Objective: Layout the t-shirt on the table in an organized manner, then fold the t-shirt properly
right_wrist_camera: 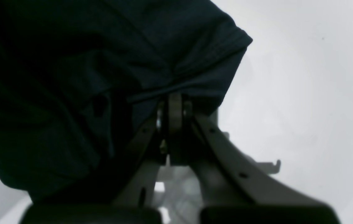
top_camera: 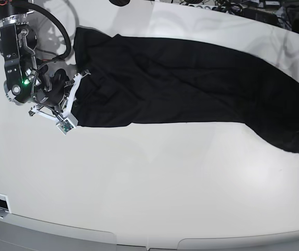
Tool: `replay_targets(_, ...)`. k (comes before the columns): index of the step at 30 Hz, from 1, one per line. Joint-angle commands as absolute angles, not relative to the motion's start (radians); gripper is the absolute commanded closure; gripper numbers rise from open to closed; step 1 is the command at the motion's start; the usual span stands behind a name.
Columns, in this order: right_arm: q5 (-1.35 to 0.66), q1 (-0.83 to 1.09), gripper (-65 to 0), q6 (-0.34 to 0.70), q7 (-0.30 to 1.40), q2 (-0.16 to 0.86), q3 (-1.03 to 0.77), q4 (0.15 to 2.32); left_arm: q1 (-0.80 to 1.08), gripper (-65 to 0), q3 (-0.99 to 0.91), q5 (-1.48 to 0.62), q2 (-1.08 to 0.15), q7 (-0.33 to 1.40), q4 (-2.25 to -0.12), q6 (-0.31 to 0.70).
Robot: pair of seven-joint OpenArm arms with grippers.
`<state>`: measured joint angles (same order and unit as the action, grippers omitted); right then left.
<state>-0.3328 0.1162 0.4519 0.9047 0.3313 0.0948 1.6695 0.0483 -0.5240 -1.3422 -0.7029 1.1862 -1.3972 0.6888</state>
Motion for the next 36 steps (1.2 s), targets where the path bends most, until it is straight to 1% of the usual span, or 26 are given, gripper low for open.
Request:
replay_targets(1, -0.343, 0.102, 0.0, 0.448, 0.885, 0.340, 0.089, 1.684, 0.039, 0.0, -0.533, -1.401, -0.711, 1.184, -1.444, 0.698)
replay_targets(5, -0.343, 0.102, 0.0, 0.437, 0.883, 0.337, 0.089, 1.684, 0.080, 0.0, -0.530, -1.427, -0.643, 1.205, -1.545, 0.698)
replay_targets(9, -0.343, 0.102, 0.0, 0.437, 0.884, 0.329, 0.089, 1.684, 0.121, 0.0, -0.509, -1.418, -0.553, 1.196, -1.551, 0.698)
replay_targets(12, -0.343, 0.102, 0.0, 0.437, 0.882, 0.321, 0.089, 1.684, 0.130, 0.0, -0.457, -1.361, -0.490, 1.163, -1.547, 0.698)
replay_targets(17, -0.343, 0.108, 0.0, 0.455, 0.889, 0.302, 0.089, 1.684, 0.130, 0.0, -0.369, -1.199, -0.416, 1.015, -1.547, 0.698)
replay_targets(21, -0.343, 0.110, 0.0, 0.456, 0.902, 0.302, 0.089, 1.684, 0.130, 0.0, -0.319, -1.150, -0.351, 1.002, -1.547, 0.698)
replay_targets(23, -0.344, 0.110, 0.0, 0.472, 0.902, 0.302, 0.089, 1.684, 0.127, 0.0, -0.304, -1.149, -0.324, 1.001, -1.547, 0.698)
replay_targets(26, -0.344, 0.111, 0.0, 0.484, 0.902, 0.302, 0.089, 1.684, 0.121, 0.0, -0.296, -1.151, -0.298, 1.001, -1.547, 0.698)
replay_targets(27, -0.343, 0.114, 0.0, 0.483, 0.902, 0.302, 0.089, 1.684, 0.117, -1.0, -0.295, -1.158, -0.296, 1.002, -1.547, 0.698)
replay_targets(30, -0.344, 0.117, 0.0, 0.484, 0.902, 0.302, 0.089, 1.684, 0.105, -29.8, -0.295, -1.184, -0.296, 0.999, -1.547, 0.698)
replay_targets(31, -0.343, 0.117, 0.0, 0.483, 0.902, 0.302, 0.089, 1.684, 0.104, -36.9, -0.295, -1.204, -0.297, 1.002, -1.547, 0.698)
replay_targets(32, -0.343, 0.116, 0.0, 0.483, 0.902, 0.302, 0.089, 1.684, 0.102, -40.0, -0.295, -1.232, -0.297, 1.010, -1.547, 0.698)
replay_targets(35, -0.344, 0.116, 0.0, 0.483, 0.901, 0.302, 0.089, 1.684, 0.102, -40.2, -0.295, -1.378, -0.300, 1.112, -1.547, 0.698)
replay_targets(36, -0.343, 0.116, 0.0, 0.483, 0.900, 0.302, 0.089, 1.684, 0.102, -39.2, -0.296, -1.422, -0.300, 1.148, -1.547, 0.698)
